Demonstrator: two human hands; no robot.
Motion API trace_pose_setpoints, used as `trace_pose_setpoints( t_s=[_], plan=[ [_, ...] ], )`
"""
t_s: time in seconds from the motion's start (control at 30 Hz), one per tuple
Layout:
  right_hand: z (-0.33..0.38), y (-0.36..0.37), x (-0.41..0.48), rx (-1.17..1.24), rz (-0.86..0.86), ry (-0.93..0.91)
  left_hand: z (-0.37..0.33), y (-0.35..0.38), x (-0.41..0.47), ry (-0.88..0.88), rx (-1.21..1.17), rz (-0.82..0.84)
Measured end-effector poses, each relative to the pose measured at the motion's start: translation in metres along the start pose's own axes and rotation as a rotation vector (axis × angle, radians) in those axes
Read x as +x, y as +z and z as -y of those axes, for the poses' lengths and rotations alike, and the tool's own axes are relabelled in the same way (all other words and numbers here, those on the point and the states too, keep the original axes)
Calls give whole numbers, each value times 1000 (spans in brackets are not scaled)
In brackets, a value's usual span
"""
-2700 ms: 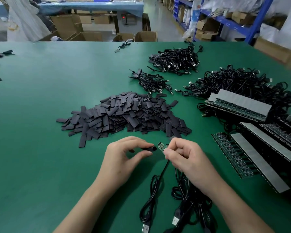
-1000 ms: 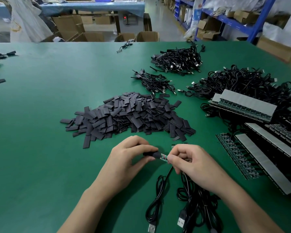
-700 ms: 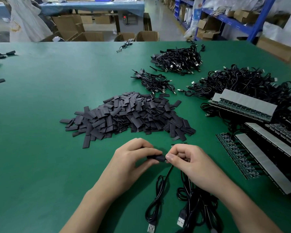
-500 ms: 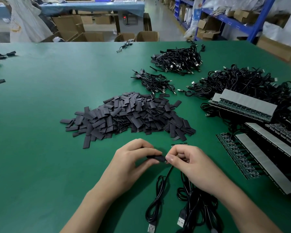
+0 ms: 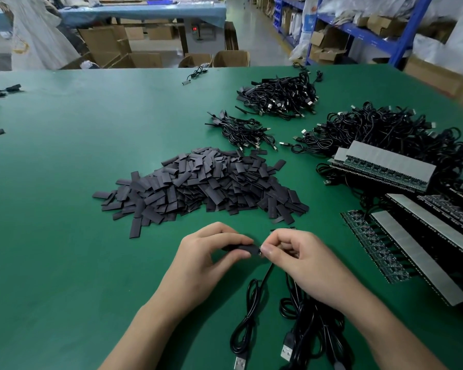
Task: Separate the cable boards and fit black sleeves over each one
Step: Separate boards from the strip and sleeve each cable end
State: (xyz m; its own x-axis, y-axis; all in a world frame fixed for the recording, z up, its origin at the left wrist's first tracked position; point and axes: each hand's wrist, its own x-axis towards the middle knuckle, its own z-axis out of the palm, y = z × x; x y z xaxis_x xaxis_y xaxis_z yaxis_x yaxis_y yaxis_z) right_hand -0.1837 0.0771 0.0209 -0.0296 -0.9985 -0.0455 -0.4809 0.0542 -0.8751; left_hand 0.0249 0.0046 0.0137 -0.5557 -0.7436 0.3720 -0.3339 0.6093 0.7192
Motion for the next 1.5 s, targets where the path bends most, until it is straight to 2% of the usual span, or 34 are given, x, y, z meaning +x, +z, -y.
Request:
trace_pose_setpoints(
  t_s=[0.37, 0.67, 1.07, 1.17, 1.27, 1.4, 1.5],
  plan=[
    [-4, 0, 1, 43, 28, 12, -2, 1, 0, 51, 16, 18],
    [-4, 1, 3, 187, 9, 22, -7, 1, 1, 17, 0, -326],
    [-8, 4, 4, 267, 33, 41, -6, 4, 2, 65, -5, -296],
    [-5, 5, 4, 265, 36, 36, -9, 5, 1, -60, -175, -306],
    [2, 7, 2, 212, 26, 20, -13, 7, 2, -257, -563, -270],
    [6, 0, -4, 28, 12, -95, -13, 2, 4, -352, -823, -318],
    [8, -8, -6, -89, 95, -205, -10, -2, 6, -408, -950, -392]
  ],
)
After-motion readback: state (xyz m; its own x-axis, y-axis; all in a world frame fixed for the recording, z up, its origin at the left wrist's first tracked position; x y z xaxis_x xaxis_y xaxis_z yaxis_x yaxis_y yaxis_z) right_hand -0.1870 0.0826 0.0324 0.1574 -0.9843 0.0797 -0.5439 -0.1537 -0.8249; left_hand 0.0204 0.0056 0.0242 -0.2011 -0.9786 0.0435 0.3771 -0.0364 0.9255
